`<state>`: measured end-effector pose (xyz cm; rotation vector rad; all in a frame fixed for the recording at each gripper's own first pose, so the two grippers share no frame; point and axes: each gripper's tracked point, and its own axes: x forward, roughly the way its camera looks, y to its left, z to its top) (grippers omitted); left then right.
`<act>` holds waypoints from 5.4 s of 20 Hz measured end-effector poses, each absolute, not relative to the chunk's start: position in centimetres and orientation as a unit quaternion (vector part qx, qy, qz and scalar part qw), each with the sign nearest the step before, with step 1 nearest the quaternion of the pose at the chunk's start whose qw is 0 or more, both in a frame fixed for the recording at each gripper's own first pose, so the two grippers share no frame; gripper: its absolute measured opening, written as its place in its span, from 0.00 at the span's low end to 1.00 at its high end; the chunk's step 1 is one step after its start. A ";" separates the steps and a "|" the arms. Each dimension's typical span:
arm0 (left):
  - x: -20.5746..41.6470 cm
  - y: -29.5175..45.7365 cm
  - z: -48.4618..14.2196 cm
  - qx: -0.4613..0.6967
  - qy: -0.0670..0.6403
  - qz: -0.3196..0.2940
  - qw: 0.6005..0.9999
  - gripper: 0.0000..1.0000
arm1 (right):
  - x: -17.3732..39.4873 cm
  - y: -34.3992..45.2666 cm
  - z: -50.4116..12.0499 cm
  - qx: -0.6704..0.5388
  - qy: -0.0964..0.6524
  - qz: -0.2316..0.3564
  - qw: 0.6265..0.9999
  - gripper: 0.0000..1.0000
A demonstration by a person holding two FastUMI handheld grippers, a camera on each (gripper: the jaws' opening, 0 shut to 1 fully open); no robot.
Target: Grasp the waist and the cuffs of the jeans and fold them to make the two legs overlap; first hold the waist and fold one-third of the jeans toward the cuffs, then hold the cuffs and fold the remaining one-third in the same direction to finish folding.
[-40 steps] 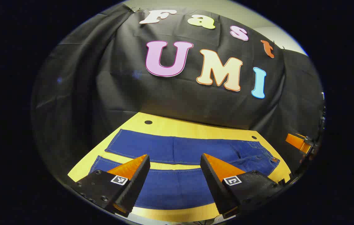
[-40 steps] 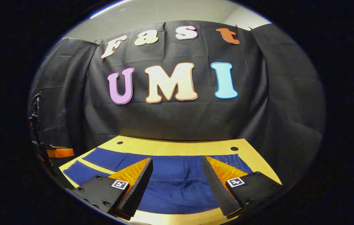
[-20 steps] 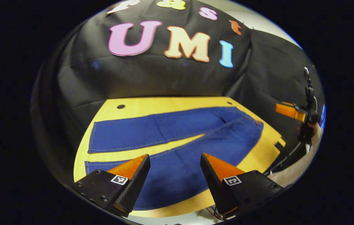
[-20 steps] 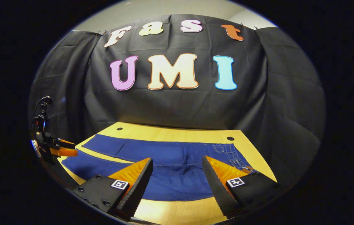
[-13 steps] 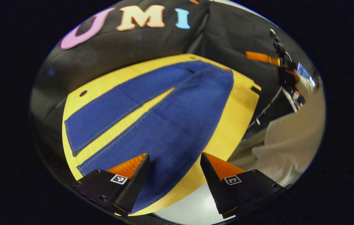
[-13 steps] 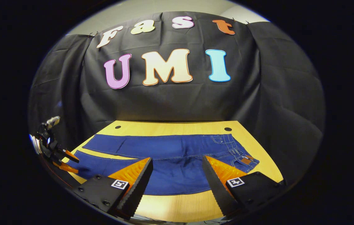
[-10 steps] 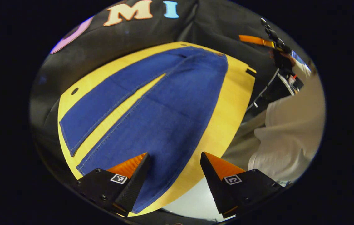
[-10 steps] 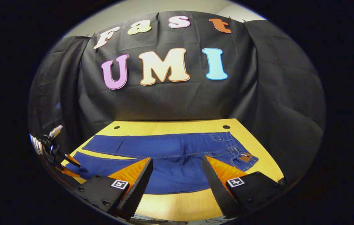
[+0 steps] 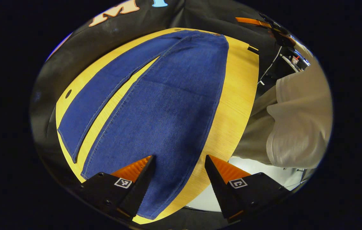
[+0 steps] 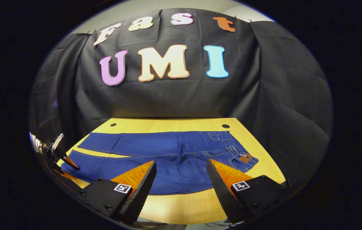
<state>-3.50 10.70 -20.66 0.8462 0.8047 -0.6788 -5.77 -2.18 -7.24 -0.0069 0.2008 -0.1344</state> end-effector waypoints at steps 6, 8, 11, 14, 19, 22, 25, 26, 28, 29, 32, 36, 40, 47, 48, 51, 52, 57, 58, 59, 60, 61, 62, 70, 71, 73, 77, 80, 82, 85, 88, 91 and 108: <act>-3.4 11.4 -21.2 0.409 0.389 -0.318 0.761 0.94 | -4.8 -2.5 -7.7 -0.006 0.112 -0.065 0.992 0.98; -3.3 11.6 -21.3 0.412 0.397 -0.318 0.756 0.94 | -4.3 -2.3 -8.0 -0.008 0.119 -0.058 0.991 0.98; -3.5 11.4 -21.2 0.420 0.400 -0.317 0.751 0.92 | -3.4 -1.8 -9.0 -0.011 0.140 -0.037 0.989 0.99; -3.3 11.3 -21.1 0.414 0.406 -0.311 0.753 0.78 | -2.5 -1.2 -10.2 -0.028 0.168 -0.009 0.985 0.96; -2.8 10.5 -21.3 0.418 0.412 -0.306 0.750 0.27 | -1.1 -0.4 -13.1 -0.077 0.224 0.069 0.969 0.96; -2.3 10.2 -21.1 0.411 0.428 -0.296 0.748 0.07 | -1.0 -0.6 -16.3 -0.122 0.276 0.132 0.944 0.97; -2.3 10.3 -20.9 0.389 0.445 -0.287 0.754 0.00 | -1.0 -2.3 -19.1 -0.191 0.321 0.184 0.909 0.99; -2.2 10.4 -20.9 0.379 0.453 -0.281 0.756 0.00 | -1.1 -3.1 -20.3 -0.211 0.336 0.198 0.896 0.99; -2.2 10.2 -20.8 0.362 0.466 -0.273 0.760 0.00 | -0.9 -5.0 -22.1 -0.245 0.367 0.218 0.871 0.99; -2.2 10.2 -20.9 0.358 0.471 -0.271 0.760 0.00 | -0.5 -6.0 -23.1 -0.260 0.380 0.221 0.860 0.99; -2.1 10.1 -20.8 0.360 0.479 -0.266 0.755 0.00 | 0.2 -8.1 -25.0 -0.278 0.409 0.227 0.839 0.99; -2.1 10.1 -20.9 0.362 0.487 -0.262 0.751 0.00 | 0.8 -9.2 -26.5 -0.276 0.438 0.233 0.823 0.99; -2.0 10.1 -20.9 0.369 0.486 -0.263 0.747 0.00 | 0.6 -8.6 -26.7 -0.261 0.447 0.251 0.818 0.97; -1.8 10.0 -21.1 0.367 0.497 -0.266 0.739 0.00 | 1.1 -8.5 -26.3 -0.270 0.441 0.258 0.816 0.66; -2.0 10.1 -21.2 0.356 0.501 -0.261 0.744 0.00 | 1.1 -7.9 -26.2 -0.272 0.436 0.262 0.817 0.53; -2.0 10.0 -21.2 0.317 0.507 -0.245 0.763 0.00 | 1.2 -6.8 -25.4 -0.271 0.430 0.245 0.826 0.16; -1.9 10.1 -21.2 0.309 0.502 -0.243 0.770 0.00 | 1.2 -7.0 -25.3 -0.271 0.430 0.232 0.829 0.10; -1.7 10.1 -21.1 0.316 0.469 -0.229 0.792 0.00 | 1.0 -7.3 -25.0 -0.282 0.439 0.164 0.837 0.03; -1.8 10.5 -20.7 0.328 0.463 -0.220 0.794 0.00 | 1.2 -7.6 -25.0 -0.294 0.436 0.153 0.837 0.03; -1.6 10.7 -20.0 0.332 0.457 -0.207 0.799 0.00 | 1.2 -7.7 -24.8 -0.299 0.435 0.143 0.837 0.03; -1.4 10.5 -19.1 0.327 0.447 -0.202 0.808 0.00 | 1.0 -7.8 -24.9 -0.298 0.437 0.131 0.839 0.03; -0.8 10.3 -18.0 0.324 0.435 -0.200 0.816 0.00 | 1.2 -7.7 -24.4 -0.298 0.427 0.118 0.846 0.02; 0.0 10.3 -16.8 0.323 0.425 -0.195 0.823 0.00 | 1.6 -7.6 -24.2 -0.297 0.418 0.104 0.852 0.03; 6.2 11.9 -8.7 0.366 0.340 -0.121 0.858 0.00 | 4.7 -6.5 -18.0 -0.316 0.321 0.017 0.893 0.02; 7.1 11.9 -7.4 0.375 0.330 -0.108 0.860 0.00 | 5.3 -6.5 -17.2 -0.328 0.311 0.009 0.892 0.03; 9.6 11.4 -5.1 0.386 0.318 -0.088 0.862 0.00 | 6.6 -6.6 -15.5 -0.338 0.300 -0.003 0.892 0.02; 14.6 11.3 -0.8 0.403 0.296 -0.040 0.865 0.00 | 10.2 -6.6 -13.1 -0.320 0.282 -0.026 0.904 0.02; 19.5 11.2 1.2 0.402 0.289 -0.004 0.869 0.00 | 15.7 -7.5 -11.6 -0.315 0.272 -0.039 0.908 0.02; 22.8 11.3 0.8 0.404 0.294 0.012 0.866 0.00 | 19.6 -7.9 -12.1 -0.299 0.276 -0.049 0.912 0.02; 26.9 11.8 -0.8 0.416 0.298 0.033 0.859 0.00 | 24.7 -8.4 -14.7 -0.276 0.297 -0.061 0.912 0.02; 30.1 12.7 -1.8 0.410 0.293 0.062 0.862 0.00 | 28.8 -8.4 -16.7 -0.261 0.297 -0.075 0.915 0.00; 31.9 13.5 -2.0 0.381 0.281 0.095 0.876 0.00 | 32.2 -8.1 -17.0 -0.261 0.272 -0.090 0.922 0.02; 31.9 6.8 -1.4 0.260 0.184 0.048 0.947 1.00 | 28.2 -10.2 -13.2 -0.046 0.221 -0.058 0.972 0.98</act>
